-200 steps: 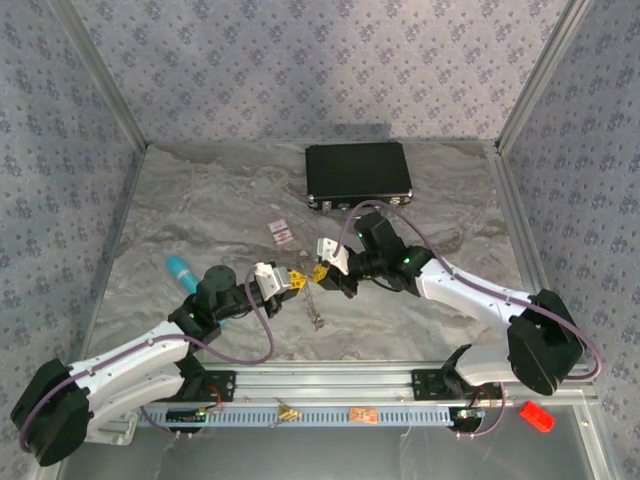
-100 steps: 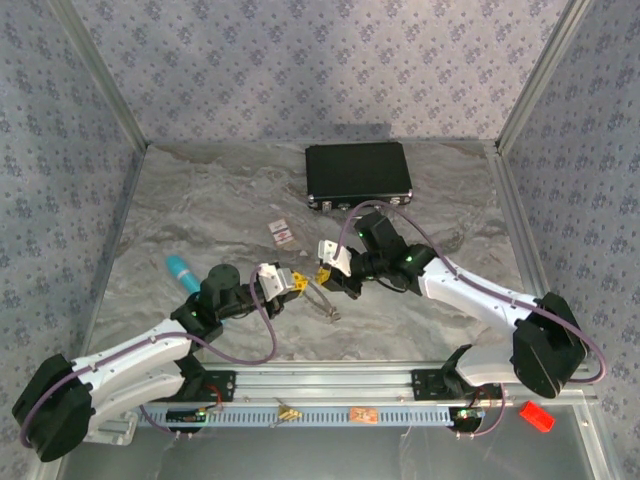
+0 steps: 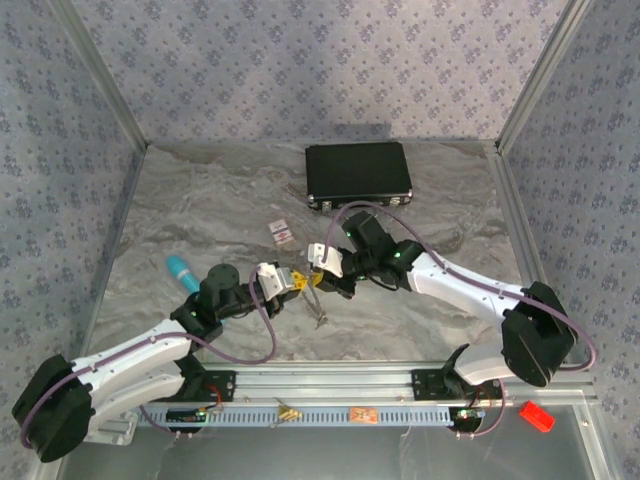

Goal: Put the keys on the keyring

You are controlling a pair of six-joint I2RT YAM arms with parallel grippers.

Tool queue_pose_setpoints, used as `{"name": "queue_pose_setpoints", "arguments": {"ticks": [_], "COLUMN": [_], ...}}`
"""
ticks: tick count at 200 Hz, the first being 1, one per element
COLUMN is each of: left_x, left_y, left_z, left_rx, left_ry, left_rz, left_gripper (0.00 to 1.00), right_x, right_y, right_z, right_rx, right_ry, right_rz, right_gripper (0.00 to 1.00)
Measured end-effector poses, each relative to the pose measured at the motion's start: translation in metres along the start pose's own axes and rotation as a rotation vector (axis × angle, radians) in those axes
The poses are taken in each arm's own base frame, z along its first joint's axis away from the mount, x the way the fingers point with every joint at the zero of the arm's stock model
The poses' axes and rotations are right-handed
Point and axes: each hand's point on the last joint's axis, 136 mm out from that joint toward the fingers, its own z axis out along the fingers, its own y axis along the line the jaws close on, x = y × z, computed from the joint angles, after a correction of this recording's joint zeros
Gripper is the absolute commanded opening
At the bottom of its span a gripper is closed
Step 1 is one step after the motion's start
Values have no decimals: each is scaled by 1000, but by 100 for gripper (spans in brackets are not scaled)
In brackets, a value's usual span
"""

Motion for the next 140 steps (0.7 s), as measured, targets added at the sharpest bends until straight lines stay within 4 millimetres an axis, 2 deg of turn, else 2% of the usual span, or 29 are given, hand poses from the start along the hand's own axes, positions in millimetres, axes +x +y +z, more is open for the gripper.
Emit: {"name": "queue_pose_setpoints", "arguments": {"ticks": [44,84,140], "left_x": [4,13,16], "left_y": [0,1,1], "left_z": [0,0,2], "left_rx": [0,-11,-7], "left_ry": [15,52,73], "left_rz": [-4,-7,-5], "left_gripper": [0,0,0], "right_x": [-1,-8,-2], "right_y": [-3,-5,-1], "right_z": [-2,-12,-14], "right_rx": [21,52,44], "right_ry": [4,-10,17], "right_rz": [-12,-38,-41], "right_gripper": [1,1,1]}}
